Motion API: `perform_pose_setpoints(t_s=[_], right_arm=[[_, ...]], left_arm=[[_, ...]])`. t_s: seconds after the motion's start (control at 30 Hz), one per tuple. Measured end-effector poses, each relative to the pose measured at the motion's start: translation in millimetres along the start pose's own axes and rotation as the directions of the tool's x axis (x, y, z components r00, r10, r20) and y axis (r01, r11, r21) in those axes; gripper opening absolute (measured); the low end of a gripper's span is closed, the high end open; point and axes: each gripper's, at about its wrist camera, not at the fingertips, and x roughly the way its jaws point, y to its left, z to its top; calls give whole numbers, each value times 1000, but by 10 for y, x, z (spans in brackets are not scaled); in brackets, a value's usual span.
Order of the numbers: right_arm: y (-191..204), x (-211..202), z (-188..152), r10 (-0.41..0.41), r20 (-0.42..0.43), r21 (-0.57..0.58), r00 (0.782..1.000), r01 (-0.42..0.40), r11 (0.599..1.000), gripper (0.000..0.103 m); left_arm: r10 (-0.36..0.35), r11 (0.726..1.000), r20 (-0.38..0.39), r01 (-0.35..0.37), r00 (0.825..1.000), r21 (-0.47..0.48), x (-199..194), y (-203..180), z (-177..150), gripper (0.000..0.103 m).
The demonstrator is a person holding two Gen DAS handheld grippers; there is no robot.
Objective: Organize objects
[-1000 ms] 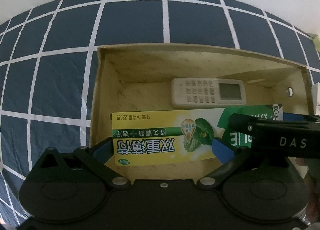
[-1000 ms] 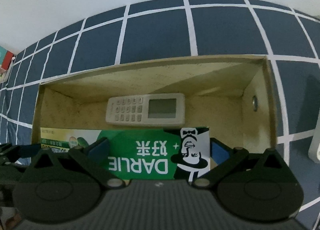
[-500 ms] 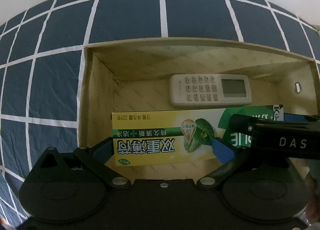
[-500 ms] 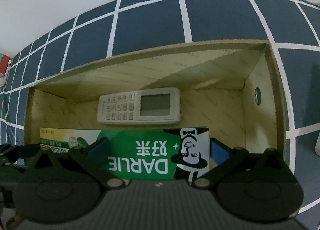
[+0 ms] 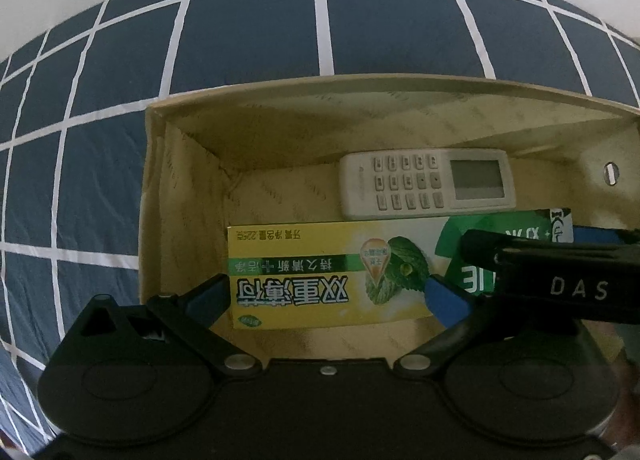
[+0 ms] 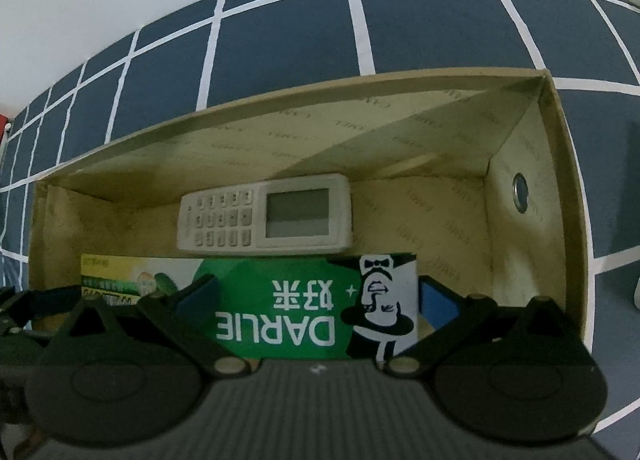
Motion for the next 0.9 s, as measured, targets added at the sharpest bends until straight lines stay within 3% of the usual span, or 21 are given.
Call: perform_pose_setpoints(t_s=[0.47,0.9], right_arm=[[14,44,32,-47,-3,12,999,47,999,102],[108,-198,28,-5,51,-23,999,6,1000,102]], left_arm=[[23,1000,9,-23,1000,2,22,-38,36,103],[-51,997,41,54,998,-61,-216,59,-39,103]])
